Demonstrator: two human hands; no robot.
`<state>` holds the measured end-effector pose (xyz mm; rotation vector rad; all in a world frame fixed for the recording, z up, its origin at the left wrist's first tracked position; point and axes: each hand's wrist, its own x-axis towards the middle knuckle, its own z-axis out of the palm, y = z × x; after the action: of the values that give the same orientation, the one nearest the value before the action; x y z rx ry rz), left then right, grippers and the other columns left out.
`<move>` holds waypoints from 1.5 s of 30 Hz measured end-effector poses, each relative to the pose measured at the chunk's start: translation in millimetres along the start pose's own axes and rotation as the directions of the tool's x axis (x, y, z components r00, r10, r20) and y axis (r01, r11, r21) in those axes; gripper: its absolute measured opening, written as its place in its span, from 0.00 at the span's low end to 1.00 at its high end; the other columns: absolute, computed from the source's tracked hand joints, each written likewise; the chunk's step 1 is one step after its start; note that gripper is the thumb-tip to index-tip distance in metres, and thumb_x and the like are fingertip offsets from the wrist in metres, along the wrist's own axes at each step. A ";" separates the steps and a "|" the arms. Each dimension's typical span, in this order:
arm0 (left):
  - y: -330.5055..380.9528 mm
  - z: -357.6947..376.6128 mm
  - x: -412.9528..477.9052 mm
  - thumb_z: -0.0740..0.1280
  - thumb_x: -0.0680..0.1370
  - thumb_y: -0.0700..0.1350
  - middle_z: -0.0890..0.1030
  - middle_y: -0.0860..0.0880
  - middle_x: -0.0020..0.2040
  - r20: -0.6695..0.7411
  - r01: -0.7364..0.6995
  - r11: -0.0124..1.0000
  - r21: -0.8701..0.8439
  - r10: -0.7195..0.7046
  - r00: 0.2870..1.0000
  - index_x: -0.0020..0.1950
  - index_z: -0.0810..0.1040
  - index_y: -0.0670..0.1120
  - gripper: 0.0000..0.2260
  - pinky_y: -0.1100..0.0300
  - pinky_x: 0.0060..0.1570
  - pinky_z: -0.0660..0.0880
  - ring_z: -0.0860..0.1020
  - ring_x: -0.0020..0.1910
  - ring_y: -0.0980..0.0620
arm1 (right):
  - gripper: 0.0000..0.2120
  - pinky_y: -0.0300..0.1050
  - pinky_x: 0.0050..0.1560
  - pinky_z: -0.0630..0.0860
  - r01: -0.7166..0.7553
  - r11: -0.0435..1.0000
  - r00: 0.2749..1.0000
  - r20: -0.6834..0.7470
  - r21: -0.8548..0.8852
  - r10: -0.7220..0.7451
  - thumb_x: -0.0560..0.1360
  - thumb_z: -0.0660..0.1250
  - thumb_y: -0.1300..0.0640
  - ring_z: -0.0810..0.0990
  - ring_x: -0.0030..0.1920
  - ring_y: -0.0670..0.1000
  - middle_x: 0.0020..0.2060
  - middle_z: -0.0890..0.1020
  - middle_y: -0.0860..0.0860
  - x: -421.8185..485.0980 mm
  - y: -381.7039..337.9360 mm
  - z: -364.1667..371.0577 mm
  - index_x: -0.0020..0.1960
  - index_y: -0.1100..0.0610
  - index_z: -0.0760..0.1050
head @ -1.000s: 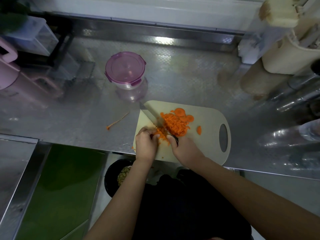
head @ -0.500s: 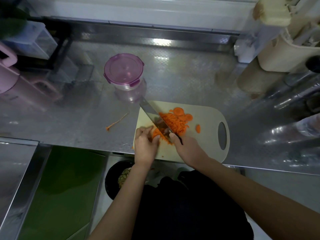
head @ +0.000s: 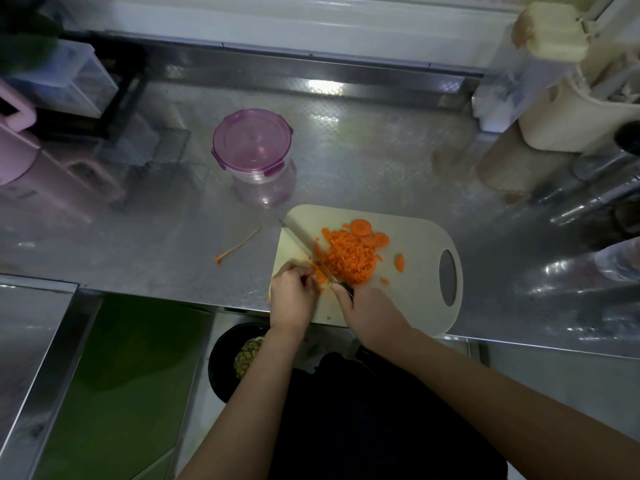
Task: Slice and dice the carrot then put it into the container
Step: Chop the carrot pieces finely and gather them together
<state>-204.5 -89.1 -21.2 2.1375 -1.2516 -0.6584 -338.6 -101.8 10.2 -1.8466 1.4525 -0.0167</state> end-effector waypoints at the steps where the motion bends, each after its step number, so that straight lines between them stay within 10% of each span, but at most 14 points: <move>1: -0.2 -0.1 1.3 0.68 0.73 0.34 0.81 0.43 0.48 0.006 0.004 1.000 -0.003 -0.004 1.000 0.48 0.83 0.38 0.06 0.72 0.46 0.66 0.78 0.45 0.47 | 0.23 0.44 0.36 0.65 -0.004 1.000 1.000 0.003 0.000 0.004 0.80 0.51 0.42 0.72 0.35 0.55 0.27 0.68 0.51 1.1 -0.6 1.5 0.31 0.54 0.62; 9: -0.7 0.3 2.7 0.68 0.73 0.35 0.81 0.45 0.48 0.019 0.009 1.000 -0.001 -0.009 1.000 0.46 0.84 0.40 0.06 0.62 0.48 0.72 0.79 0.45 0.47 | 0.23 0.45 0.36 0.65 -0.012 1.000 1.000 0.001 0.018 0.012 0.80 0.51 0.41 0.72 0.34 0.55 0.27 0.68 0.50 8.0 3.4 7.2 0.31 0.53 0.62; 28: -3.3 -11.6 -1.5 0.71 0.73 0.37 0.79 0.49 0.50 0.022 -0.017 0.998 -0.061 0.018 1.000 0.61 0.79 0.44 0.17 0.78 0.47 0.66 0.75 0.41 0.56 | 0.23 0.42 0.32 0.64 0.036 0.983 0.999 -0.010 0.181 -0.035 0.81 0.52 0.44 0.71 0.31 0.48 0.28 0.70 0.49 0.2 4.8 -13.1 0.33 0.56 0.67; 45: 0.0 -12.1 7.4 0.69 0.73 0.38 0.80 0.43 0.48 0.065 0.079 0.993 0.086 -0.085 0.994 0.46 0.84 0.40 0.05 0.63 0.47 0.70 0.78 0.46 0.45 | 0.24 0.45 0.34 0.64 -0.004 1.000 0.998 0.064 -0.008 0.004 0.81 0.51 0.43 0.68 0.28 0.50 0.27 0.68 0.51 3.8 -6.8 -6.2 0.31 0.55 0.63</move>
<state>-193.2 -92.9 -13.5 2.2621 -1.2530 -0.7318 -334.4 -108.1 16.9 -1.8343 1.4141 0.0502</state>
